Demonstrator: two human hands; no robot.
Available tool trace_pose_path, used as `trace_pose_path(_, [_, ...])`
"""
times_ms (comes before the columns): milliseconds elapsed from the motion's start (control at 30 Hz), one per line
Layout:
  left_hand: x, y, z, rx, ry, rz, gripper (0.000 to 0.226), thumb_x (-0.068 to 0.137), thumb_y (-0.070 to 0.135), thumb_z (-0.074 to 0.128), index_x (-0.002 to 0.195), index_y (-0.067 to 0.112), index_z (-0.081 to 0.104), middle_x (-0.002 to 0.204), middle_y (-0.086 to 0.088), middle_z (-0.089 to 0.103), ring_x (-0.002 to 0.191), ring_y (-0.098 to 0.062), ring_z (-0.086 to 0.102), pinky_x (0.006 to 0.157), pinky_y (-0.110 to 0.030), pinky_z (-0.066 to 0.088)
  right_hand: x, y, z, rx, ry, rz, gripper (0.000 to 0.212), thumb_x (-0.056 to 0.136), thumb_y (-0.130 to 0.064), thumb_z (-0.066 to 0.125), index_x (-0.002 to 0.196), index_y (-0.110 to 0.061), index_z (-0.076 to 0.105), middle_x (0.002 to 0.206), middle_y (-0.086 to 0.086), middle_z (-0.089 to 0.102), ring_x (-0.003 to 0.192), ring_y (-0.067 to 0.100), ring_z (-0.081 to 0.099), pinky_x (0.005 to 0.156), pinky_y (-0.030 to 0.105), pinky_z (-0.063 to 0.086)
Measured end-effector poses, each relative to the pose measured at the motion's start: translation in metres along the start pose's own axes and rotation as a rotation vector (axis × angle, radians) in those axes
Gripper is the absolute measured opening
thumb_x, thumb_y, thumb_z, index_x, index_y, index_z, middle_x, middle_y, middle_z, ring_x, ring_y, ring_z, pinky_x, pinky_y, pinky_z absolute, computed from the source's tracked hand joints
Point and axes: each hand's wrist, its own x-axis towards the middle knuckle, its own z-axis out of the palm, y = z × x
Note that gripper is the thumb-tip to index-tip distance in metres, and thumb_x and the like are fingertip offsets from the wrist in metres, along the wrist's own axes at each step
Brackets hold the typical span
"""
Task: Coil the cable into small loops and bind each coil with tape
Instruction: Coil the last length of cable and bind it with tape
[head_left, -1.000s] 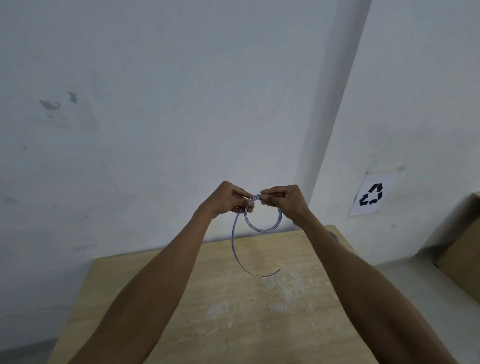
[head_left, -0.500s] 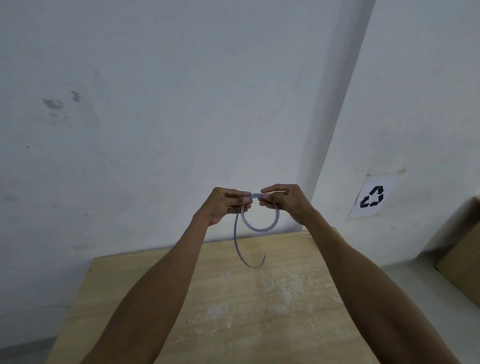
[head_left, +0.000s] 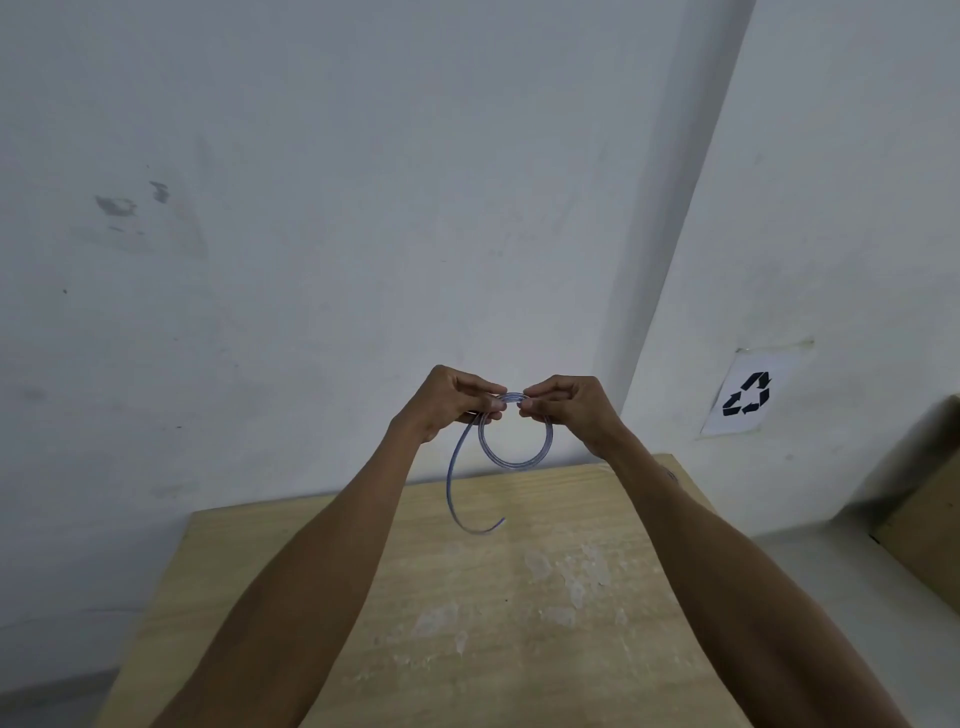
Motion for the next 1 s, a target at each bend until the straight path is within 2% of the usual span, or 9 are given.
trace_pose_path(167, [0.009,-0.007,0.004,-0.189,0.350,0.056,0.022,0.084,-0.003,0.080,0.105,-0.003,0.076,0.091,-0.023,0.077,0.074,-0.028,0.076,0.082,-0.044,0.062,0.005,0.014,0.009,-0.056,0.207,0.115,0.049,0.087,-0.037,0.080,0.127,-0.012,0.068,0.109,0.008,0.077,0.107,0.024,0.071,0.096,0.041,0.057])
trace_pose_path(300, [0.015,-0.013,0.005,-0.356,0.634,0.137,0.024,0.086,-0.004,0.078,0.110,-0.005,0.075,0.087,-0.021,0.077,0.072,-0.025,0.076,0.072,-0.033,0.063,0.005,0.047,0.018,-0.208,0.484,0.528,0.072,0.085,-0.041,0.075,0.141,-0.002,0.052,0.147,0.011,0.051,0.135,0.036,0.049,0.113,0.046,0.040])
trace_pose_path(400, [0.017,-0.014,0.010,-0.420,0.688,0.171,0.027,0.086,-0.003,0.078,0.113,-0.006,0.073,0.090,-0.022,0.077,0.074,-0.025,0.077,0.072,-0.030,0.062,-0.009,0.042,0.036,0.082,0.195,0.798,0.061,0.099,-0.030,0.065,0.148,-0.004,0.040,0.150,0.000,0.029,0.144,0.046,0.032,0.105,0.064,0.040])
trace_pose_path(500, [0.018,-0.016,0.015,-0.432,0.706,0.182,0.029,0.086,-0.004,0.078,0.114,-0.005,0.074,0.092,-0.020,0.078,0.079,-0.028,0.078,0.074,-0.031,0.063,-0.007,0.049,0.046,0.629,0.215,0.918,0.068,0.095,-0.009,0.069,0.152,-0.010,0.032,0.164,0.019,0.012,0.140,0.062,0.025,0.093,0.077,0.044])
trace_pose_path(567, [0.018,-0.018,0.016,-0.424,0.690,0.176,0.029,0.085,-0.005,0.078,0.114,-0.005,0.073,0.091,-0.018,0.078,0.079,-0.028,0.078,0.075,-0.032,0.064,-0.002,0.050,0.051,0.824,0.274,0.872,0.053,0.094,0.008,0.062,0.143,0.003,0.041,0.157,0.028,0.024,0.135,0.061,0.037,0.091,0.068,0.052])
trace_pose_path(633, [0.016,-0.020,0.013,-0.403,0.658,0.160,0.029,0.084,-0.005,0.079,0.113,-0.006,0.074,0.088,-0.017,0.078,0.077,-0.027,0.078,0.075,-0.033,0.064,0.004,0.045,0.051,0.839,0.348,0.762,0.019,0.098,0.016,0.048,0.116,0.015,0.054,0.137,0.034,0.049,0.124,0.049,0.057,0.089,0.045,0.059])
trace_pose_path(700, [0.012,-0.022,0.008,-0.369,0.600,0.132,0.027,0.084,-0.005,0.079,0.111,-0.006,0.074,0.087,-0.019,0.078,0.077,-0.029,0.077,0.076,-0.035,0.064,0.010,0.041,0.045,0.722,0.436,0.646,0.012,0.095,0.019,0.048,0.090,0.012,0.057,0.095,0.029,0.070,0.084,0.034,0.074,0.061,0.031,0.062])
trace_pose_path(767, [0.008,-0.025,0.002,-0.330,0.525,0.098,0.025,0.083,-0.006,0.079,0.108,-0.006,0.075,0.087,-0.021,0.077,0.076,-0.031,0.077,0.079,-0.040,0.064,0.011,0.031,0.039,0.619,0.509,0.535,0.014,0.090,0.021,0.055,0.091,0.007,0.058,0.069,0.022,0.070,0.057,0.026,0.071,0.051,0.030,0.061])
trace_pose_path(1000, [-0.003,-0.027,-0.012,-0.209,0.340,0.047,0.032,0.083,-0.005,0.079,0.114,-0.009,0.072,0.093,-0.021,0.077,0.076,-0.026,0.077,0.075,-0.033,0.064,0.008,0.016,0.029,0.304,0.428,0.236,0.037,0.088,0.009,0.066,0.121,-0.007,0.069,0.093,0.026,0.073,0.078,0.028,0.067,0.083,0.033,0.062])
